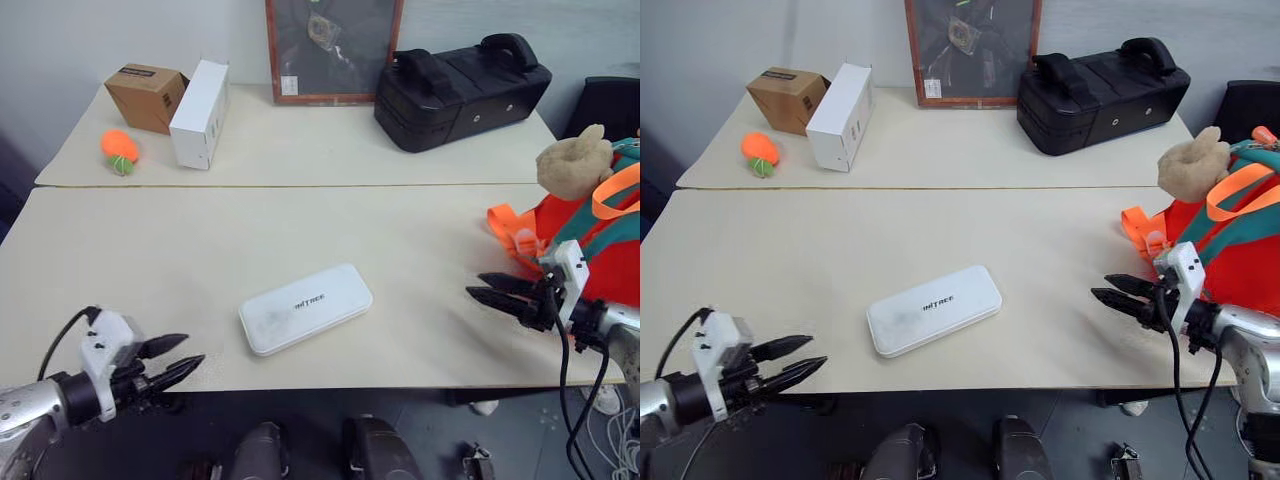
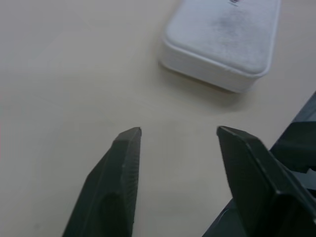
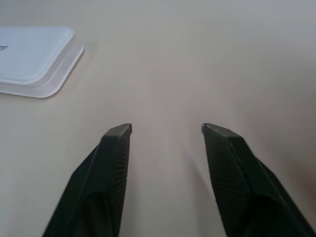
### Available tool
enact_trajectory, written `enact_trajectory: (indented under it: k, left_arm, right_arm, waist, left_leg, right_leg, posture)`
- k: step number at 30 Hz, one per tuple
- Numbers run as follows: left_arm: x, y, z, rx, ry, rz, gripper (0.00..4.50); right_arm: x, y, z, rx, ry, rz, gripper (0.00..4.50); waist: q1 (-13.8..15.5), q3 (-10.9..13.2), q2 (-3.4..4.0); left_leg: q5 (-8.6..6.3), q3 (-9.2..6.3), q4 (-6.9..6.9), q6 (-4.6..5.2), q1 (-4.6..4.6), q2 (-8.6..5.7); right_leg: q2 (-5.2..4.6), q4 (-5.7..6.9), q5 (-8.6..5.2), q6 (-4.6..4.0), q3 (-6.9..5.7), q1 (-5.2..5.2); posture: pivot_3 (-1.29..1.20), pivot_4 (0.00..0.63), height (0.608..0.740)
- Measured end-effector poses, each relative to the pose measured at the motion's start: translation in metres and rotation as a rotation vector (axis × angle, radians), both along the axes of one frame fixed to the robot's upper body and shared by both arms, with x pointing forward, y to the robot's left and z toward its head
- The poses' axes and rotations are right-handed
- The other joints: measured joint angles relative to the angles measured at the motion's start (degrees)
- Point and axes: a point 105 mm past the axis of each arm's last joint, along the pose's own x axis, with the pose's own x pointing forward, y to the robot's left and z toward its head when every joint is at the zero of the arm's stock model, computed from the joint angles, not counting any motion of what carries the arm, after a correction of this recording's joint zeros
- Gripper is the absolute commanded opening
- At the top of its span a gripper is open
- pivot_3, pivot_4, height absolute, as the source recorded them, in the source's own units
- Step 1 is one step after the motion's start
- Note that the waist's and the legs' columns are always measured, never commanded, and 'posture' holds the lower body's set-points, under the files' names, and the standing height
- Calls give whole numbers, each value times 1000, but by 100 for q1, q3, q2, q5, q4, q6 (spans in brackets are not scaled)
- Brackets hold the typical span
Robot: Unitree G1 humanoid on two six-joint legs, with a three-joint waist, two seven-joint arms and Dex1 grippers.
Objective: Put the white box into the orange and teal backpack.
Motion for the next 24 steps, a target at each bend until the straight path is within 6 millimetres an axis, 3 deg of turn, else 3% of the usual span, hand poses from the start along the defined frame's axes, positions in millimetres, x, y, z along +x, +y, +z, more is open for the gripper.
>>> enact_trajectory:
  k: [3, 5, 11, 24]
  left_arm:
    - [-3, -11, -12, -6, 26, -29, 516]
    - [1, -18, -14, -20, 22, -48, 31]
    - [22, -36, -17, 6, -12, -112, 31]
    - [62, -46, -23, 8, -56, -157, 31]
  right_arm:
    - [8, 12, -5, -38, -33, 41, 235]
    - [9, 23, -12, -45, -25, 75, 0]
    - [18, 56, -15, -65, -43, 189, 0]
    - [23, 118, -25, -15, -47, 313, 0]
  waist:
    - [-13, 0, 0]
    - [-5, 0, 0]
    - [20, -1, 1]
    - [36, -1, 1]
  left_leg:
    - [0, 0, 0, 0, -2, 0]
    - [0, 0, 1, 0, -1, 0]
    - [3, -1, 7, 4, -2, -2]
    - [2, -3, 12, 1, -2, -3]
  right_leg:
    - [0, 0, 0, 0, 0, 0]
    - [1, 0, 0, 0, -1, -1]
    - [-1, 5, 1, 2, -1, 1]
    - [-1, 19, 2, 4, -9, -2]
  posture:
    - [0, 150, 740]
    - [0, 150, 740]
    - [0, 150, 740]
    - [0, 150, 740]
